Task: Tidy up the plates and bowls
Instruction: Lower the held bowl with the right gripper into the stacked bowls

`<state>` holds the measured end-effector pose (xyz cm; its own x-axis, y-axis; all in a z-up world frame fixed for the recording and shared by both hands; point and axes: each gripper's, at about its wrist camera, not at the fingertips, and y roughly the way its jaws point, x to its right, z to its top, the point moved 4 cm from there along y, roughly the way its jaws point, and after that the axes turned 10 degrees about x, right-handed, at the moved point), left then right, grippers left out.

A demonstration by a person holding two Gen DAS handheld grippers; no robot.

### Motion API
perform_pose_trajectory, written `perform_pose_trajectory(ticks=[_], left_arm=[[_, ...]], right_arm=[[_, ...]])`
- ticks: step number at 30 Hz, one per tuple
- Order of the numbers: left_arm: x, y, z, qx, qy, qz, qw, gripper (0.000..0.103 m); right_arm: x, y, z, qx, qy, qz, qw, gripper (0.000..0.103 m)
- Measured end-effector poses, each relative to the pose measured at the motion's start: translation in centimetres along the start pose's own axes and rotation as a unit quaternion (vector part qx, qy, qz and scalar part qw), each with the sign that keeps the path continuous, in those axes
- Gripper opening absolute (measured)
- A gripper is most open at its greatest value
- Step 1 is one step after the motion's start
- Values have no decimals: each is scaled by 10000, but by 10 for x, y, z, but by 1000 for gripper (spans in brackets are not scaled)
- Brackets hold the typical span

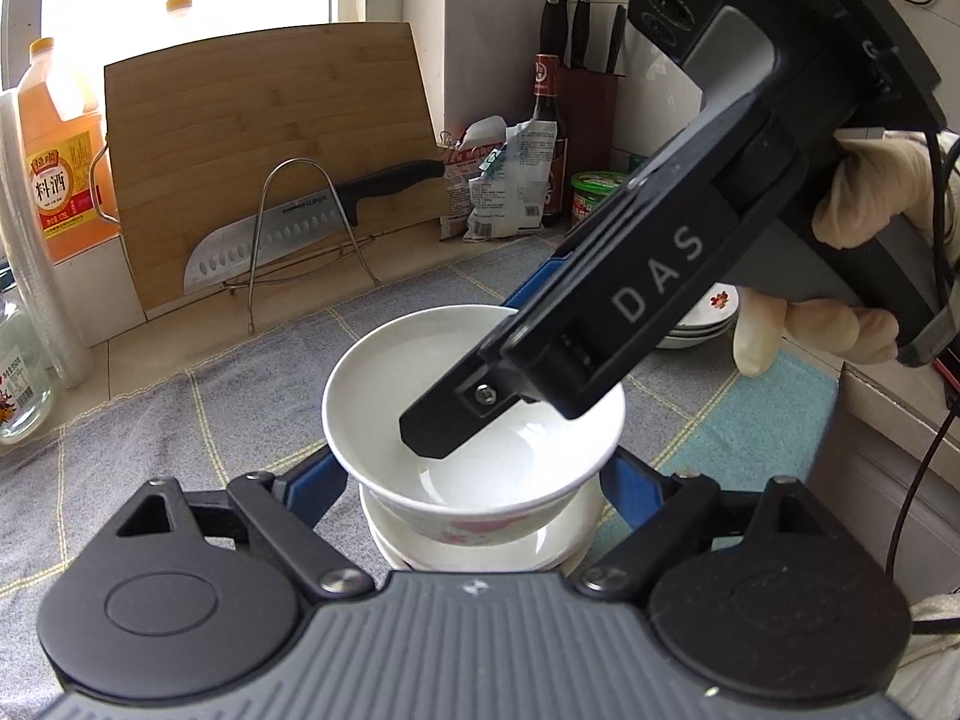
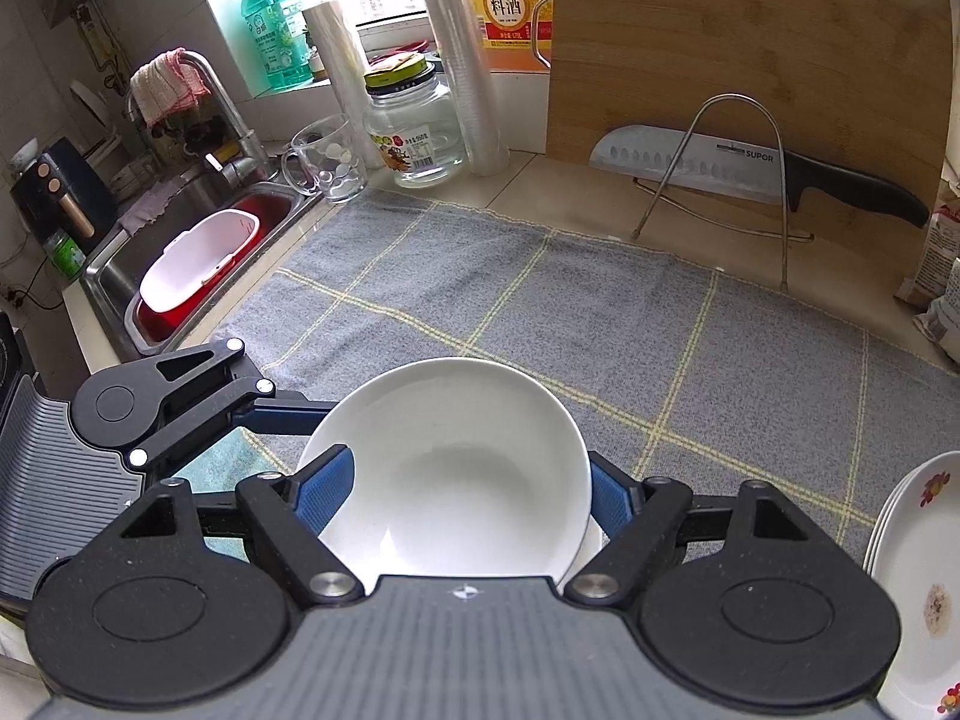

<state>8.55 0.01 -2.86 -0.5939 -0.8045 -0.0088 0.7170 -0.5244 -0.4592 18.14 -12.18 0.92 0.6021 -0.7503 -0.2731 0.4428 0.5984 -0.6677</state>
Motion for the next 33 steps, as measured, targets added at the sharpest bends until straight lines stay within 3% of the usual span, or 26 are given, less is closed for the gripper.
perform_pose_trajectory(ticks=[33], left_arm=[[-1,20,-13,-332,-79,-136,9993,90]], right_arm=[[10,15,-12,-153,104,-63,9998,85]])
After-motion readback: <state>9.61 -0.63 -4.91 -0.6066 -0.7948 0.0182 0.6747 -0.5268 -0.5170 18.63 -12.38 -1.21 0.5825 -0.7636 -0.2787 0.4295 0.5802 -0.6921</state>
